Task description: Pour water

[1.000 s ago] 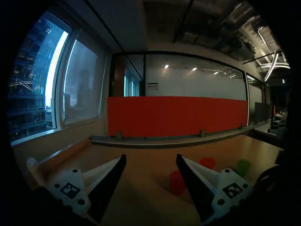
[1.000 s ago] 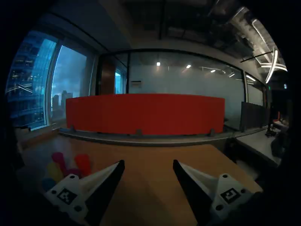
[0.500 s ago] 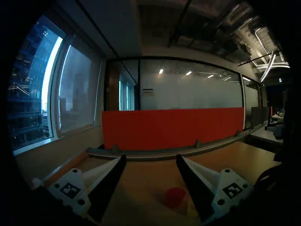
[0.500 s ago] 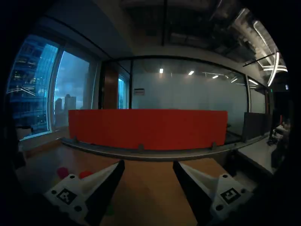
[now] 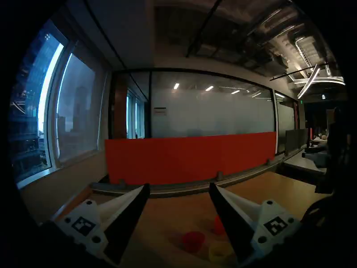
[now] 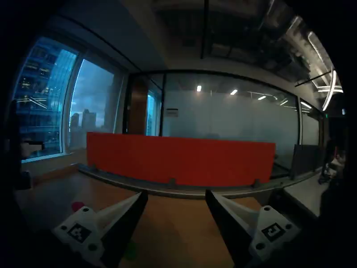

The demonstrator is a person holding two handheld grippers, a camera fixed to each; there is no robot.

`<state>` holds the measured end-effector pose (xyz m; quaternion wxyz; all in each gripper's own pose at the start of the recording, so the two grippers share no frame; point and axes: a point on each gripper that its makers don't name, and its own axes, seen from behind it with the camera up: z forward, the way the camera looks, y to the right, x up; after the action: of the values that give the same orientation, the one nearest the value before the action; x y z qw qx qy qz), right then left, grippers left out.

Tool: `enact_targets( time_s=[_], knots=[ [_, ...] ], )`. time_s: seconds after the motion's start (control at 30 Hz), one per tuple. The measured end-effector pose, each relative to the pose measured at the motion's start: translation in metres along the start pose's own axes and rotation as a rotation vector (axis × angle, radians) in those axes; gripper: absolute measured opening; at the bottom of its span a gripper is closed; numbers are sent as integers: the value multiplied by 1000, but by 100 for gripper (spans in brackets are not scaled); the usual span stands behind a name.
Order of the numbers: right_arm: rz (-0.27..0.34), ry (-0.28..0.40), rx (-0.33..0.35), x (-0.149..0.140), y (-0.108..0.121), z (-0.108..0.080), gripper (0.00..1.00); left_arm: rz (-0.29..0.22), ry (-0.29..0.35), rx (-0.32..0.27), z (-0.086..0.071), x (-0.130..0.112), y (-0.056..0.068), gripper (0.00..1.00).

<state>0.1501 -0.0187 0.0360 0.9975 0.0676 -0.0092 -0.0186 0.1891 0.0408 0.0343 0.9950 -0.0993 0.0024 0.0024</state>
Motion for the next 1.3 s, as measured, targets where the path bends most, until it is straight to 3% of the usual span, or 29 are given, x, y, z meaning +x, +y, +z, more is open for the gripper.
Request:
enact_targets(
  time_s=[0.3,0.7,0.9,1.3],
  knots=[
    [25,6,162,6,-27,-2,99,-45,-6,-126,0,3,25,99],
    [10,13,420,13,-79,-17,99,-53,-19,-300,-9,2,62,99],
    [-20,2,473,12,-89,-21,99,-46,-20,-378,-16,2,79,99],
    [-67,-98,546,-13,-97,-22,99,-5,-90,-495,-24,-30,105,99]
  ],
)
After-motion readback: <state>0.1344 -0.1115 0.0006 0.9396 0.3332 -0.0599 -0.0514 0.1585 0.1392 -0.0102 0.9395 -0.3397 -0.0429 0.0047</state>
